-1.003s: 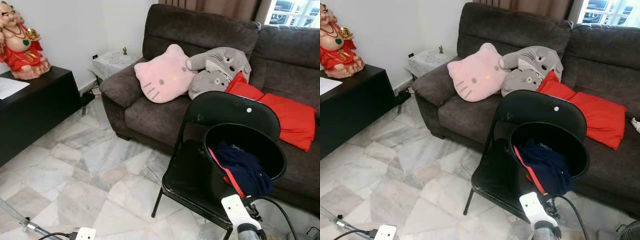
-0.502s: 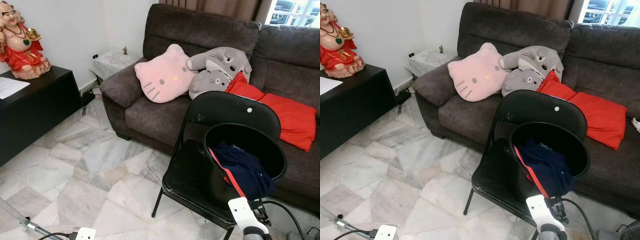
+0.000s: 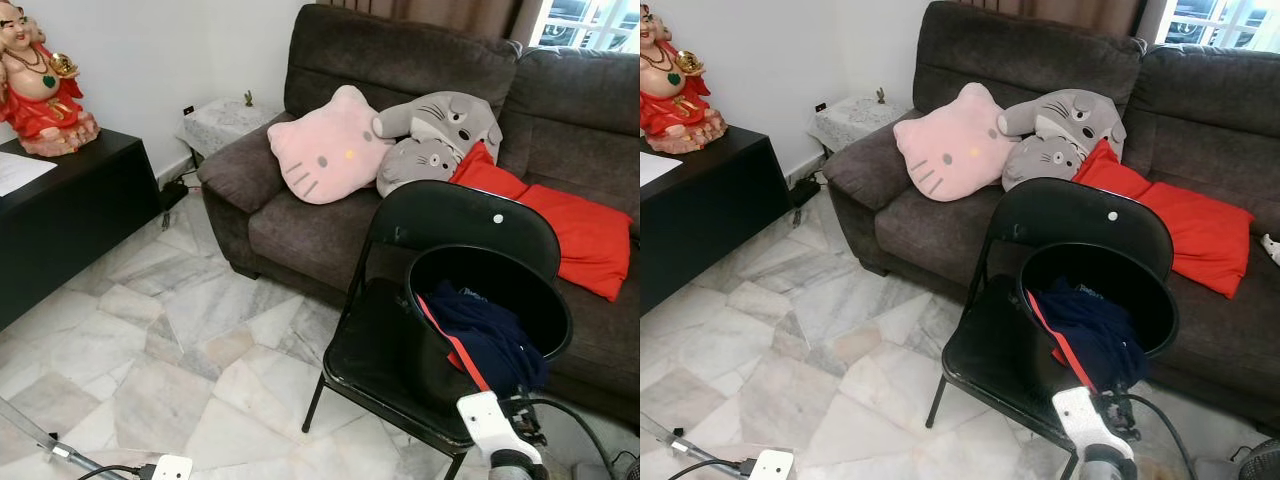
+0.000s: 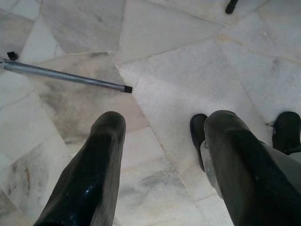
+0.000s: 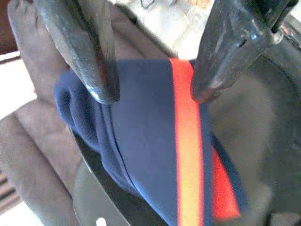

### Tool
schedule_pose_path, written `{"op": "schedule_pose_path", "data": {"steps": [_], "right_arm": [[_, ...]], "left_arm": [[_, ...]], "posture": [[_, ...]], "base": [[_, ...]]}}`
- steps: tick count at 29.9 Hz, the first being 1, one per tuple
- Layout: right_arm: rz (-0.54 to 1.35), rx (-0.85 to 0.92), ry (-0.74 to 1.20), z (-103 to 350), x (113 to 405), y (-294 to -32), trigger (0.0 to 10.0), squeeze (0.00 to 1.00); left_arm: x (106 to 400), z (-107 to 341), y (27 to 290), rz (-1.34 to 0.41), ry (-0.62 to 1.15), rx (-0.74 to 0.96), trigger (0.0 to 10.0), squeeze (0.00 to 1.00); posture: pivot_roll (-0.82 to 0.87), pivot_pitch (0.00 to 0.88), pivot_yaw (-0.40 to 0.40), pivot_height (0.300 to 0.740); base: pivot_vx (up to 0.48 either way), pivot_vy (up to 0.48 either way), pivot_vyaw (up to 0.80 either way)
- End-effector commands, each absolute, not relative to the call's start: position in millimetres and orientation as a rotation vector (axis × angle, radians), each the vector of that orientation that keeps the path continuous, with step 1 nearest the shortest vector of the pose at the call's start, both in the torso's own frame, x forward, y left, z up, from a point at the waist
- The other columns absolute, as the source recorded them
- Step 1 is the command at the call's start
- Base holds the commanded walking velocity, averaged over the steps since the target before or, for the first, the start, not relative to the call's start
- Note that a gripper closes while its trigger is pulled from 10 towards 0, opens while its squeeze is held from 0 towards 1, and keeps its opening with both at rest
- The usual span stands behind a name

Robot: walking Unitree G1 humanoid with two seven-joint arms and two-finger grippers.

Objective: Hang hanger

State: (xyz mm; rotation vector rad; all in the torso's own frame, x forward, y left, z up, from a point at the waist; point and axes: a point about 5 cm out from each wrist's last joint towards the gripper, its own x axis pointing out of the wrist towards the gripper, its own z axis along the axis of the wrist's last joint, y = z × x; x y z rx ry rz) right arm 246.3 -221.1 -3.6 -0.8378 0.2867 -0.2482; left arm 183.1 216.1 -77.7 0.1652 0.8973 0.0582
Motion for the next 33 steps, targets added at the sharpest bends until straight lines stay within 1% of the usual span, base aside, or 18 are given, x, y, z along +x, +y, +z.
{"op": "schedule_pose_path", "data": {"steps": [1,2,3,4,5,6,7,10,11,12,13,14,19,28,33], "right_arm": [[-0.230,-0.833,0.269,-2.9,249.0,-216.3,10.0,0.00],[-0.198,-0.838,0.256,-3.8,250.6,-211.7,10.0,0.23],[-0.187,-0.848,0.248,-3.9,251.2,-210.1,10.0,0.35],[-0.181,-0.854,0.243,-3.9,251.5,-209.1,10.0,0.35],[-0.172,-0.888,0.230,-4.0,252.2,-207.2,10.0,0.96],[-0.172,-0.888,0.230,-4.0,252.2,-207.2,10.0,0.96],[-0.176,-0.911,0.218,-3.8,252.4,-206.7,10.0,1.00],[-0.212,-0.915,0.227,-4.9,251.7,-209.6,10.0,1.00],[-0.221,-0.928,0.231,-5.7,251.7,-211.1,10.0,0.82],[-0.223,-0.939,0.231,-5.8,252.1,-211.8,10.0,0.56],[-0.224,-0.946,0.231,-5.9,252.4,-212.1,10.0,0.13],[-0.245,-0.966,0.226,-4.8,254.1,-214.4,10.0,0.00],[-0.271,-0.985,0.223,-3.0,257.9,-215.9,10.0,0.00],[-0.228,-0.974,0.252,-7.8,261.5,-206.7,10.0,0.00],[-0.256,-1.000,0.241,-4.9,263.7,-211.6,10.0,0.00]], "left_arm": [[179.8,-79.3,216.6,0.052,0.910,0.170,10.0,0.00],[179.7,-79.4,216.6,0.052,0.910,0.170,10.0,0.00],[179.6,-79.4,216.6,0.052,0.910,0.170,10.0,0.00],[179.6,-79.4,216.6,0.052,0.910,0.170,10.0,0.00],[179.5,-79.4,216.5,0.053,0.910,0.169,10.0,0.00],[179.5,-79.4,216.5,0.053,0.910,0.169,10.0,0.00],[179.5,-79.4,216.5,0.054,0.910,0.169,10.0,0.00],[179.6,-79.4,216.5,0.055,0.910,0.169,10.0,0.00],[179.6,-79.4,216.4,0.054,0.910,0.169,10.0,0.00],[179.6,-79.4,216.4,0.054,0.910,0.168,10.0,0.00],[179.6,-79.4,216.4,0.054,0.910,0.168,10.0,0.00],[179.6,-79.5,216.2,0.054,0.910,0.167,10.0,0.00],[179.6,-79.4,216.6,0.055,0.909,0.166,10.0,0.00],[179.2,-79.3,217.6,0.054,0.909,0.170,10.0,0.00],[178.9,-79.2,218.5,0.055,0.909,0.173,10.0,0.00]], "posture": [[0.03,0.061,-0.015,0.740],[0.03,0.063,-0.015,0.740],[0.03,0.064,-0.015,0.740],[0.03,0.064,-0.015,0.740],[0.03,0.065,-0.017,0.740],[0.03,0.065,-0.017,0.740],[0.03,0.066,-0.017,0.740],[0.03,0.071,-0.017,0.740],[0.03,0.072,-0.017,0.740],[0.03,0.072,-0.017,0.740],[0.03,0.072,-0.017,0.740],[0.03,0.074,-0.017,0.740],[0.04,0.079,-0.014,0.740],[0.05,0.085,-0.009,0.740],[0.05,0.091,-0.004,0.740]], "base": [[0.000,0.000,0.00],[0.000,0.000,0.00],[0.000,0.000,0.00],[0.000,0.000,0.00],[0.000,0.000,0.00],[0.000,0.000,0.00],[0.000,0.000,0.00],[0.000,0.000,0.00],[0.000,0.000,0.00],[0.000,0.000,0.00],[0.000,0.000,0.00],[0.000,0.000,0.00],[0.000,0.000,0.00],[0.000,0.000,0.00],[0.000,0.000,0.00]]}}
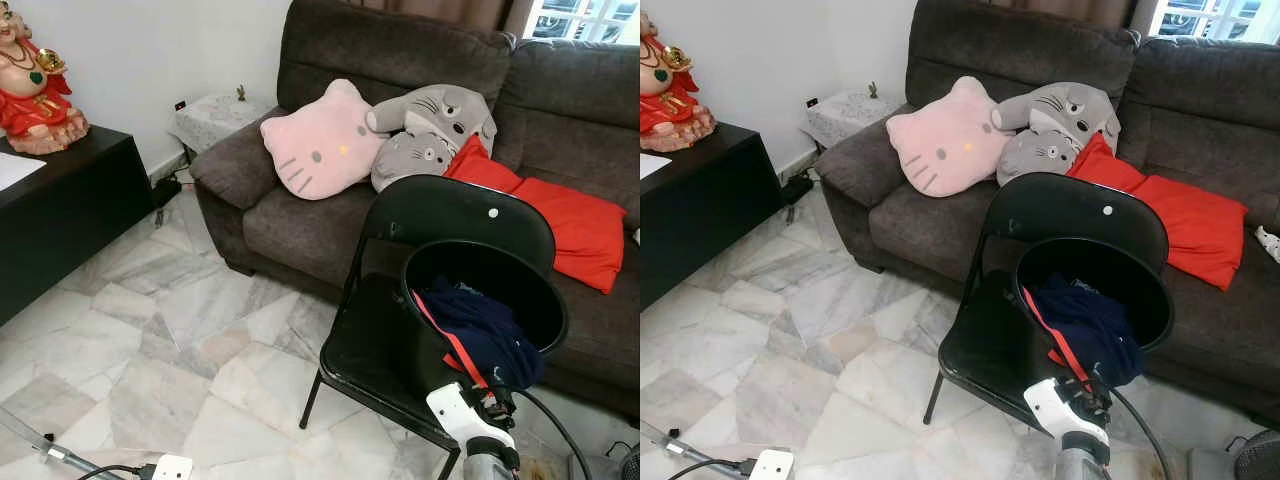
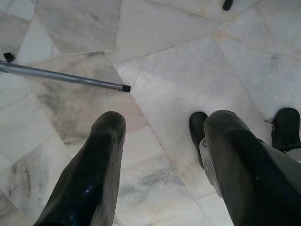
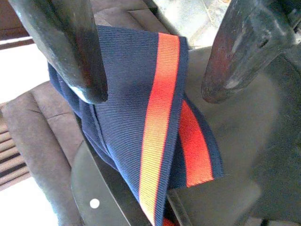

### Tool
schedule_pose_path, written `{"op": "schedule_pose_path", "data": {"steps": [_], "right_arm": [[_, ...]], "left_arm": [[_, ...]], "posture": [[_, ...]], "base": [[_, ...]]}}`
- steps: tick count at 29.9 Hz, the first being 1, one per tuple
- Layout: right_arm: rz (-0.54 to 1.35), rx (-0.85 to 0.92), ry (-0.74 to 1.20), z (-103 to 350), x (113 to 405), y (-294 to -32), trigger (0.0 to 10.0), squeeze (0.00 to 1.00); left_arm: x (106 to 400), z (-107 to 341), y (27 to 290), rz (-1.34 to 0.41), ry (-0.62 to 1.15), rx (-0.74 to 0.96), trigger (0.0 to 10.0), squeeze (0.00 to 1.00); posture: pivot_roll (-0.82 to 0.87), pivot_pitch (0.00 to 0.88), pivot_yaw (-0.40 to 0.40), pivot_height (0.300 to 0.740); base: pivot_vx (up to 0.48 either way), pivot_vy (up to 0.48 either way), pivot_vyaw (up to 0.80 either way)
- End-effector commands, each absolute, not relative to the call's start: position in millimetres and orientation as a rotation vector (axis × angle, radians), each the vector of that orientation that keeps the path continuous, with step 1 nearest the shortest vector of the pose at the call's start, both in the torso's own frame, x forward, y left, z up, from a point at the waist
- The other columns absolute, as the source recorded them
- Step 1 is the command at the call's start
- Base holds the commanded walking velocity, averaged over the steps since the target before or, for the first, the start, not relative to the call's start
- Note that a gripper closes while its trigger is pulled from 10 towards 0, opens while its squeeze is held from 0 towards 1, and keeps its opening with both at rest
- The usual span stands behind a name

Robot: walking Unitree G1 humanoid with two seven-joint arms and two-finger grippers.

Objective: Hang hanger

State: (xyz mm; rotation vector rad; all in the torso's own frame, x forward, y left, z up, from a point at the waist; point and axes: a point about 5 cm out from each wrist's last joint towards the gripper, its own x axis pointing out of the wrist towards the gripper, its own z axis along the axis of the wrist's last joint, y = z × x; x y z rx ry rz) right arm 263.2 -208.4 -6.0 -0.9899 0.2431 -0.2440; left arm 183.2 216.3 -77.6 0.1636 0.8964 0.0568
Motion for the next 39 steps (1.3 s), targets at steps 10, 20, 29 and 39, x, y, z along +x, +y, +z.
{"op": "schedule_pose_path", "data": {"steps": [10,20,29,39], "right_arm": [[-0.327,-1.035,0.243,-4.0,258.4,-227.0,10.0,0.00],[-0.365,-1.053,0.224,-4.2,250.8,-235.7,10.0,0.00],[-0.451,-1.046,0.156,11.0,251.9,-252.7,10.0,0.00],[-0.480,-1.045,0.134,20.8,257.3,-258.9,10.0,0.00]], "left_arm": [[179.0,-79.1,218.7,0.051,0.909,0.174,10.0,0.00],[179.0,-79.2,218.2,0.052,0.909,0.171,10.0,0.00],[179.5,-79.2,217.6,0.051,0.908,0.167,10.0,0.00],[179.8,-78.9,217.8,0.049,0.906,0.168,10.0,0.00]], "posture": [[0.05,0.092,-0.004,0.740],[0.04,0.089,-0.010,0.740],[0.03,0.085,-0.016,0.740],[0.03,0.083,-0.014,0.740]], "base": [[0.000,0.000,0.00],[0.000,0.000,0.00],[0.000,0.000,0.00],[0.000,0.000,0.00]]}}
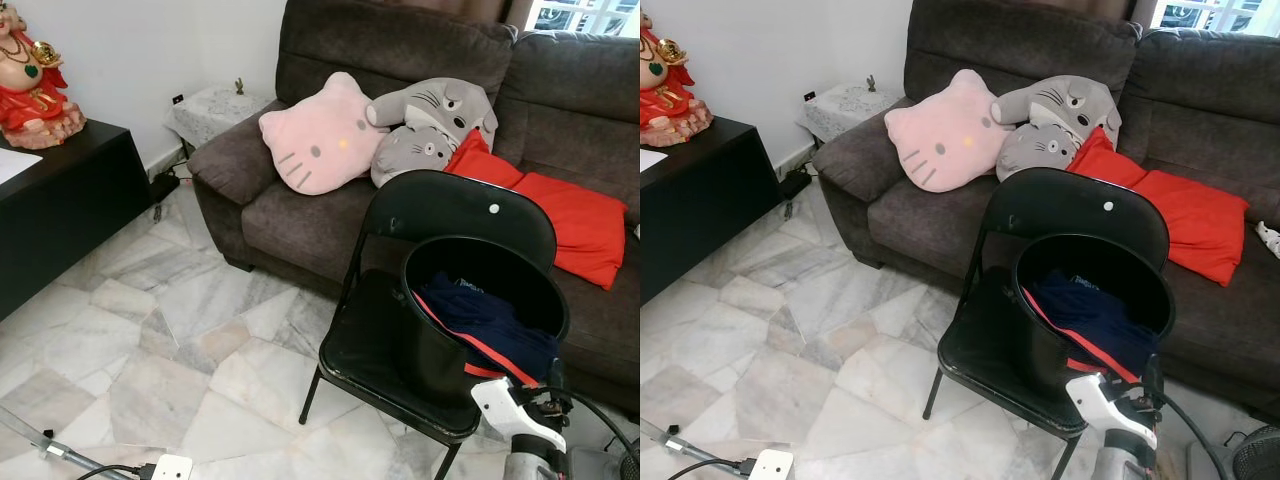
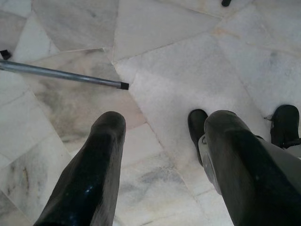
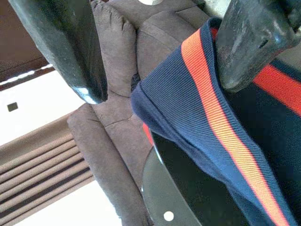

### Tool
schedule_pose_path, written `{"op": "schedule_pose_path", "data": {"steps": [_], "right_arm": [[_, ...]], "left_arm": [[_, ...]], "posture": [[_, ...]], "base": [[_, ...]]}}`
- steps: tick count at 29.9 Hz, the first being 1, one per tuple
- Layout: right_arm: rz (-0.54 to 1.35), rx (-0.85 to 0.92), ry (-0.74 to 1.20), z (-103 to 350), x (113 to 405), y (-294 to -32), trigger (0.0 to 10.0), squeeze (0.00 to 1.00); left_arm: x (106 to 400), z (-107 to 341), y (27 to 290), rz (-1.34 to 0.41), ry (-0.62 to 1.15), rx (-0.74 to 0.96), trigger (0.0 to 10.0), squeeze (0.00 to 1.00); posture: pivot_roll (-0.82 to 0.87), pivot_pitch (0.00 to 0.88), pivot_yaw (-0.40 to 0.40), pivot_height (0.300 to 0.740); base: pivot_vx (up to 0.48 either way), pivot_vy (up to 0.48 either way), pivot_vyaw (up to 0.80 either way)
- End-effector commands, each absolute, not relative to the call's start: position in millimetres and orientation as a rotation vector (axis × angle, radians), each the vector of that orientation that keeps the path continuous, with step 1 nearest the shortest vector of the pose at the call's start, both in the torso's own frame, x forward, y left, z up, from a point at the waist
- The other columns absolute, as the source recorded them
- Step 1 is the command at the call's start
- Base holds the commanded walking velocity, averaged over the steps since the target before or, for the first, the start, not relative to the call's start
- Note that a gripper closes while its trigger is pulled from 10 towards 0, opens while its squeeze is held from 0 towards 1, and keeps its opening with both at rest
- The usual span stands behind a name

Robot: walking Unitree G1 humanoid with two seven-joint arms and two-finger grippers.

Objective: Hang hanger

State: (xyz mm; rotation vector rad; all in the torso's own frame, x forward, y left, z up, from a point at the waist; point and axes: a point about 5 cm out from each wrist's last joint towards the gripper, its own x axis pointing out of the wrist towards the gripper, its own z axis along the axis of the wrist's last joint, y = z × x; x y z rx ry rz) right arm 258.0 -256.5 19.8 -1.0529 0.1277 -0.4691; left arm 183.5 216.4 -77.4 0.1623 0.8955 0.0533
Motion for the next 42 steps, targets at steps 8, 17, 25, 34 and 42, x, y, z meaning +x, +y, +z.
{"op": "schedule_pose_path", "data": {"steps": [8,17,25,34,42], "right_arm": [[-0.506,-0.995,0.169,21.0,258.4,-261.9,10.0,0.00],[-0.501,-0.919,0.081,37.0,273.6,-245.4,10.0,0.00],[-0.603,-0.687,0.254,23.8,265.0,-259.1,10.0,0.00],[-0.629,-0.641,0.301,17.5,258.4,-262.6,10.0,0.00],[-0.616,-0.601,0.273,20.9,264.3,-257.1,10.0,0.00]], "left_arm": [[179.6,-78.9,218.4,0.047,0.908,0.172,10.0,0.00],[179.9,-78.7,218.7,0.043,0.908,0.176,10.0,0.00],[180.2,-78.6,218.2,0.045,0.906,0.175,10.0,0.00],[180.0,-78.7,218.5,0.043,0.909,0.177,10.0,0.00],[180.2,-78.5,218.8,0.041,0.907,0.180,10.0,0.00]], "posture": [[0.03,0.086,-0.010,0.740],[0.03,0.083,-0.006,0.740],[0.03,0.084,-0.009,0.740],[0.03,0.085,-0.007,0.740],[0.04,0.083,-0.005,0.740]], "base": [[0.000,0.000,0.00],[0.000,0.000,0.00],[0.000,0.000,0.00],[0.000,0.000,0.00],[0.000,0.000,0.00]]}}
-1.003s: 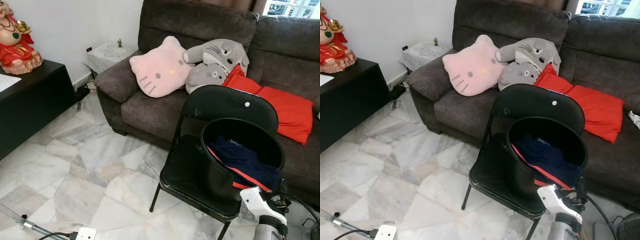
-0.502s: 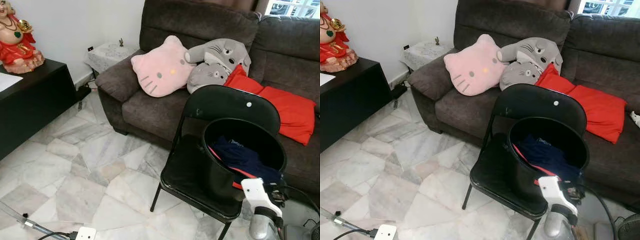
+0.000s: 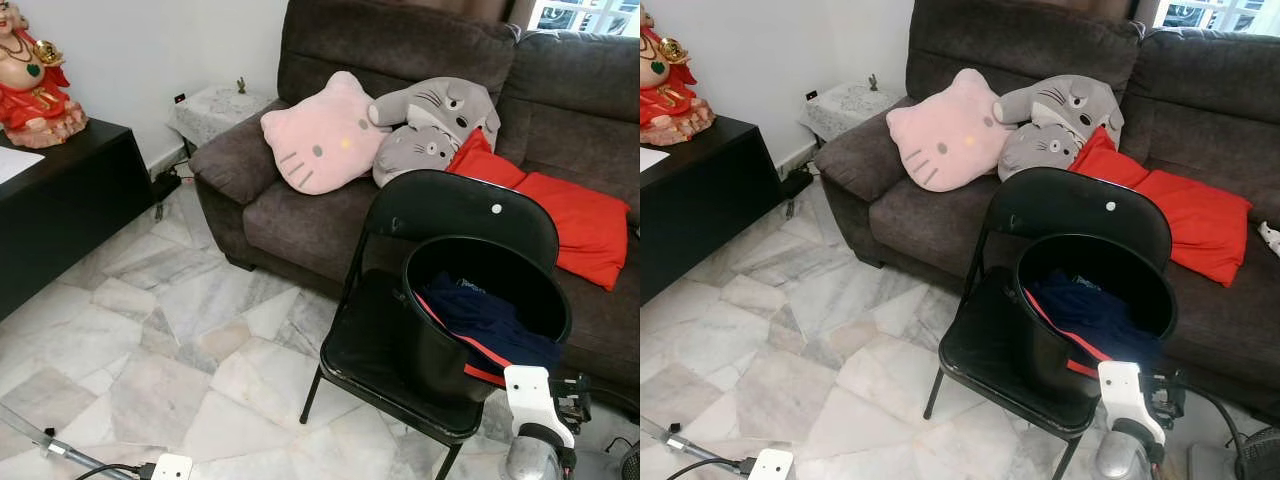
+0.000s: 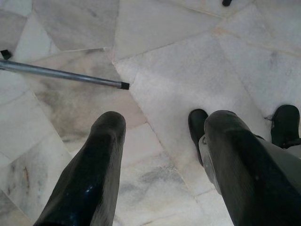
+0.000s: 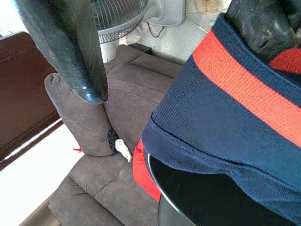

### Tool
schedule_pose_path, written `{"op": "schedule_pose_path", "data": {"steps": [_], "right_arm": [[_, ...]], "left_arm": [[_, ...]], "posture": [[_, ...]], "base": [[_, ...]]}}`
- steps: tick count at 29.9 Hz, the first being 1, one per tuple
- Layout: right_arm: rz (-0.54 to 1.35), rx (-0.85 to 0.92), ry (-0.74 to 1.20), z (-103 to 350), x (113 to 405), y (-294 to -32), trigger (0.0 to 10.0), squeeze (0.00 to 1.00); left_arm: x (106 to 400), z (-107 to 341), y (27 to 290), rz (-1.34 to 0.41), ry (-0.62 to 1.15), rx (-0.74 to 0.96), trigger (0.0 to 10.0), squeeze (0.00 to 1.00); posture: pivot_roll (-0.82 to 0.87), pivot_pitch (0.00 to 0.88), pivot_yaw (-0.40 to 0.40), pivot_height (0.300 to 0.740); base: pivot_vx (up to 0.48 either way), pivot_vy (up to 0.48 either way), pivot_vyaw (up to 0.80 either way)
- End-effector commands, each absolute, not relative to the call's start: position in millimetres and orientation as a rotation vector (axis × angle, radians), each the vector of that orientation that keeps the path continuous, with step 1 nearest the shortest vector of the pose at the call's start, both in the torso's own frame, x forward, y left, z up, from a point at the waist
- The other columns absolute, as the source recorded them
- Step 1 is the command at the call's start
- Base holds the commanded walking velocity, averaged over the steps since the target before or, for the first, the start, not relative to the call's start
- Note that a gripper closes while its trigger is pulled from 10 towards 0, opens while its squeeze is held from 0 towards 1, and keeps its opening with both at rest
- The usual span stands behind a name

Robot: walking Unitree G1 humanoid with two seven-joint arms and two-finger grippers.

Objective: Hang hanger

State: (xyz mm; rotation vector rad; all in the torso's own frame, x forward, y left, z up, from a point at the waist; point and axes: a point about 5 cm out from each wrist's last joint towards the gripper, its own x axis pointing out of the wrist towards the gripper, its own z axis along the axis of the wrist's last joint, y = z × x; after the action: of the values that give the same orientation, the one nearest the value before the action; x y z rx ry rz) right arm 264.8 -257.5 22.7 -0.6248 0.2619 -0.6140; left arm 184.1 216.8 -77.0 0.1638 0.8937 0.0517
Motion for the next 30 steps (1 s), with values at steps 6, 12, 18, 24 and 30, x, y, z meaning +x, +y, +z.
{"op": "schedule_pose_path", "data": {"steps": [6,12,18,24,30], "right_arm": [[-0.655,-0.427,0.294,19.4,266.7,-257.7,10.0,0.00],[-0.671,-0.418,0.288,21.1,268.0,-257.6,10.0,0.00],[-0.664,-0.484,0.235,28.4,271.7,-260.1,10.0,0.00],[-0.631,-0.549,0.186,35.7,277.4,-261.2,10.0,0.00],[-0.639,-0.532,0.199,34.5,277.0,-261.9,10.0,0.00]], "left_arm": [[180.3,-78.4,219.0,0.045,0.906,0.182,10.0,0.00],[180.3,-78.4,219.2,0.046,0.906,0.184,10.0,0.00],[180.3,-78.3,219.5,0.047,0.905,0.187,10.0,0.00],[180.4,-78.1,219.9,0.046,0.904,0.190,10.0,0.00],[180.3,-78.1,220.1,0.045,0.905,0.191,10.0,0.00]], "posture": [[0.04,0.083,-0.004,0.740],[0.04,0.084,-0.004,0.740],[0.04,0.085,-0.002,0.740],[0.05,0.086,0.000,0.740],[0.05,0.086,0.001,0.740]], "base": [[0.000,0.000,0.00],[0.000,0.000,0.00],[0.000,0.000,0.00],[0.000,0.000,0.00],[0.000,0.000,0.00]]}}
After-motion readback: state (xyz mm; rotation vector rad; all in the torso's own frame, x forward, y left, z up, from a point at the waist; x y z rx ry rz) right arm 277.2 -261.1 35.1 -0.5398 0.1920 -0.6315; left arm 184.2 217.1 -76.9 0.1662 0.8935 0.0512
